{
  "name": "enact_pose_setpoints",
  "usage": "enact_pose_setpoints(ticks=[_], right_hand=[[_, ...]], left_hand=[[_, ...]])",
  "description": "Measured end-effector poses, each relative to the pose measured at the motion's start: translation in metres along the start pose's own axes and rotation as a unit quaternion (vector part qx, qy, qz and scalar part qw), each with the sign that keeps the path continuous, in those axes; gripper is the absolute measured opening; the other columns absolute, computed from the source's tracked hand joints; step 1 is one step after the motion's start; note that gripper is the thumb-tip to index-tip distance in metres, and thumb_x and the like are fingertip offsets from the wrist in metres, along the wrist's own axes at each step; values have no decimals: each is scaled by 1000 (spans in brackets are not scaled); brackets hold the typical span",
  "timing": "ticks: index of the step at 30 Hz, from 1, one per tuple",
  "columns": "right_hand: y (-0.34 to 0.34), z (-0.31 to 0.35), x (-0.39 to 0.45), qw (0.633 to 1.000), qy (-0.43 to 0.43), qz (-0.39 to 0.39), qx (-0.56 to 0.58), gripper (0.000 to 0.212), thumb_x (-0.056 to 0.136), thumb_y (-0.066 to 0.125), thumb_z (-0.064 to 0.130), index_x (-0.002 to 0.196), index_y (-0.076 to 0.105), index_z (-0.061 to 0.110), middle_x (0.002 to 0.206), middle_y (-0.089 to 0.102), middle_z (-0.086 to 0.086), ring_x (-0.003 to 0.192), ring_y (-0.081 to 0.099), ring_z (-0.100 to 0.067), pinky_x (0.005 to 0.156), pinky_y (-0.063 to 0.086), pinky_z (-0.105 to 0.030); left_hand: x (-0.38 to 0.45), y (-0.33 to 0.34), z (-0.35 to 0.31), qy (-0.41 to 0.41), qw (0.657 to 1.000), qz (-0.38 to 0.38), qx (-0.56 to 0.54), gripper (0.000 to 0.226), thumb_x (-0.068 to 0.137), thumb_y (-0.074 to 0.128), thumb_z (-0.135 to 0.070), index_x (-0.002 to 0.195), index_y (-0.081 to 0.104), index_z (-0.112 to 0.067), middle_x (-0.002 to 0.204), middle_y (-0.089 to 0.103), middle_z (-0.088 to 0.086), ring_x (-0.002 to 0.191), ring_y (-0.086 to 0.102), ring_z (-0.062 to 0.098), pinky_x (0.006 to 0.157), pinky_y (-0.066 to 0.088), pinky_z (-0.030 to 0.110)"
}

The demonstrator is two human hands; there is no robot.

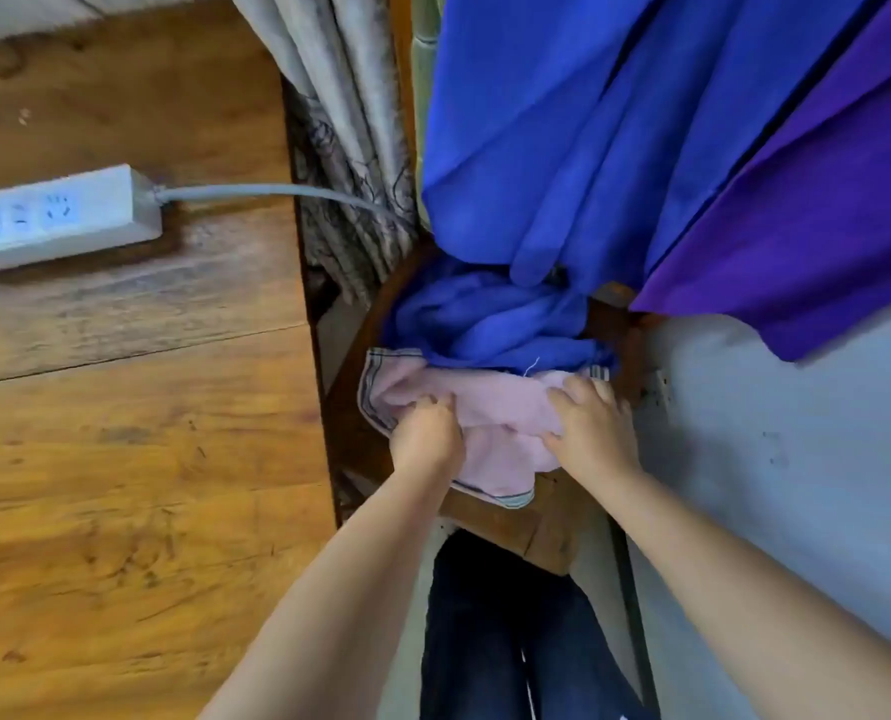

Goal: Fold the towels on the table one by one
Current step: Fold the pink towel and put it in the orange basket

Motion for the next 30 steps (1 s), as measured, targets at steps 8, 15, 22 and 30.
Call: enact_pose_setpoints(ticks=[8,15,22,30], right_hand=[[52,-24,22,995,18,-99,-5,27,78,58,6,103,67,9,103,63,-15,104,51,-31,86,15,-35],[17,-20,-9,991,-3,-125,45,23,68,64,-6,85,73,6,80,70,-17,82,62,-34,83,30,-39],[-73,-3,-43,970,-26,-159,183,42,65,36,16,80,69,-4,78,61,-25,77,56,-38,61,37,-35],[-229,71,-107,904,-167,-260,296,11,73,56,-10,72,67,-8,71,62,-26,69,56,-38,59,27,-30]], left_hand=[[44,51,7,-46,993,-104,-30,32,93,43,-20,123,46,-8,122,50,13,113,47,27,90,41,35],[12,39,6,32,998,-58,-4,28,95,40,-17,115,59,-12,115,59,7,104,55,24,81,44,31],[-63,-56,-7,100,985,-90,-106,23,89,52,-14,103,69,-6,105,66,14,100,59,30,79,43,31],[-197,-215,2,116,901,-253,-334,32,85,58,-6,56,55,-18,52,41,-4,50,36,4,47,27,12]])
Point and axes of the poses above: each hand's wrist, its own x-axis towards the middle knuckle, its own y-axis out of the palm, z = x × y, the point moved 7 cm from there along x, towards the middle knuckle
